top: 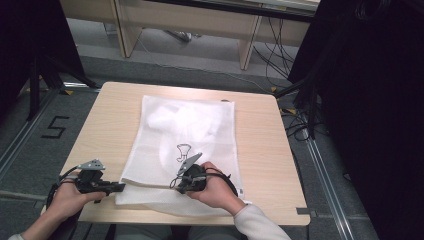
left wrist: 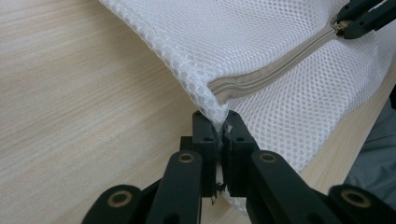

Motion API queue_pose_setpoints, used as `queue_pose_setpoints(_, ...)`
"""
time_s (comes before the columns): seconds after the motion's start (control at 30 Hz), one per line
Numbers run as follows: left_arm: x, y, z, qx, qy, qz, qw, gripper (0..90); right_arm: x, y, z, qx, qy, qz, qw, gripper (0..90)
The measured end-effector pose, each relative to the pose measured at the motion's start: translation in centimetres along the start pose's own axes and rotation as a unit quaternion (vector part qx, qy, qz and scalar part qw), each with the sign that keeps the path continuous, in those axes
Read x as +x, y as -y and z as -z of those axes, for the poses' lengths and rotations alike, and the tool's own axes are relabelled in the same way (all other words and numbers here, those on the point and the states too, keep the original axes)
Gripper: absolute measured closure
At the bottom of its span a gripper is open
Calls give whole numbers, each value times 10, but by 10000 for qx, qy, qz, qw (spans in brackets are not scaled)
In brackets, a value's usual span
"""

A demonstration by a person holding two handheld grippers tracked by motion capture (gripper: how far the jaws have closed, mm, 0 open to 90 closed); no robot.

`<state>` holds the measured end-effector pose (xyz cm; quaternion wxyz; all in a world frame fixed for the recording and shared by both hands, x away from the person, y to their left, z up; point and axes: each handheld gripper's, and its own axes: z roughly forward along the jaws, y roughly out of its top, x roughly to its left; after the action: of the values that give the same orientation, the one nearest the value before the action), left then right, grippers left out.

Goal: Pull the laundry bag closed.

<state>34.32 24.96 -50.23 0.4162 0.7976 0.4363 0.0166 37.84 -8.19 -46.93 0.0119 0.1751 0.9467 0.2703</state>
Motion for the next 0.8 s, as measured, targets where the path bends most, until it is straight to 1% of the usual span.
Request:
queue_pose_setpoints(0.13,0,0,0,2,-17,-5,10000,850,0,0,0,14,-5,-23,10000,825)
queue_pose_setpoints(0.17,0,0,0,2,-13,-4,10000,850,0,0,0,79,16,-8,10000,825)
queue_pose_setpoints(0.27,0,0,0,4,-3,-6,10000,850,0,2,1,52,-9,-40,10000,825)
queue_pose_setpoints(0.3,0,0,0,42,-28,-15,10000,850,0,2,1,36,10,-31,10000,825)
queue_pose_setpoints(0.33,0,-1,1,116,-10,-24,9999,850,0,3,2,61,21,-32,10000,825)
queue_pose_setpoints(0.37,0,-1,1,112,-5,-16,9999,850,0,3,2,61,21,-32,10000,825)
queue_pose_setpoints(0.4,0,0,1,44,-23,-15,10000,850,0,3,3,75,-3,-56,10000,825)
queue_pose_setpoints(0.43,0,0,0,9,-14,-5,10000,850,-1,4,3,85,37,-39,9999,825)
queue_pose_setpoints(0.47,0,-1,1,110,-52,-33,9999,850,-1,5,3,74,10,-65,10000,825)
queue_pose_setpoints(0.5,0,-1,1,116,-13,-32,9999,850,-2,6,4,82,64,-58,9999,825)
queue_pose_setpoints(0.57,0,0,0,8,-30,-9,10000,851,-2,7,4,56,5,-110,9999,825)
queue_pose_setpoints(0.6,0,-1,1,112,-46,-20,9999,851,-2,7,5,66,18,-105,9999,825)
queue_pose_setpoints(0.63,0,-1,1,128,-16,-19,9999,851,-2,8,5,55,21,-106,9999,825)
queue_pose_setpoints(0.8,0,-1,1,118,-22,-7,9999,850,-3,9,6,61,28,-125,9999,825)
